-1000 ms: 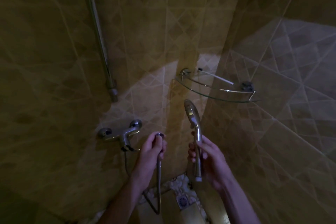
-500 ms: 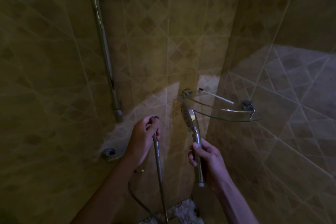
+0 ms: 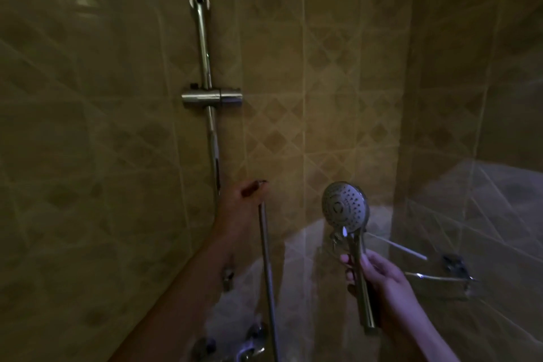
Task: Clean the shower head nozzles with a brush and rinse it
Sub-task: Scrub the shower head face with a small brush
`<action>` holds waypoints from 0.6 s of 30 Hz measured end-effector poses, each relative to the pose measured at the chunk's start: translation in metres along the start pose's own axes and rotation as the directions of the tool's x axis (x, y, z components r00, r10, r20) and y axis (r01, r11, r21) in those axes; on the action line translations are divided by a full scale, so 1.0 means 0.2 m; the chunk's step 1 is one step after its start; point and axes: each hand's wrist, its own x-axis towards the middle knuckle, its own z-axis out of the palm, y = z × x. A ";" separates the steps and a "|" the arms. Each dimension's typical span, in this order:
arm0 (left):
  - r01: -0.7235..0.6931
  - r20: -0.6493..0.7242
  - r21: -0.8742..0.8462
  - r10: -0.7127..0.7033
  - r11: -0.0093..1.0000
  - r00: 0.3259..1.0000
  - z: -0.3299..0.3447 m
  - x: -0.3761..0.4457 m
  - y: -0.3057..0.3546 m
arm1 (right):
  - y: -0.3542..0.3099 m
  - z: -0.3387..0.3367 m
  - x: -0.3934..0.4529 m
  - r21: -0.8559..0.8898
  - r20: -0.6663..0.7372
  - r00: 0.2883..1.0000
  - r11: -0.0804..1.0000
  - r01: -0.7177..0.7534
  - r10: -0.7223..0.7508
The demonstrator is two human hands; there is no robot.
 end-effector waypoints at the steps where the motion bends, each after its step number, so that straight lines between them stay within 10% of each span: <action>1: -0.022 -0.010 0.021 0.022 1.000 1.000 -0.01 0.05 0.05 | -0.04 0.03 0.02 0.008 0.022 1.000 1.000 0.003 -0.003; 18: -0.387 0.120 0.462 0.376 0.798 0.919 -0.09 0.80 0.86 | -0.42 0.22 0.22 0.150 0.157 0.986 0.988 0.032 -0.055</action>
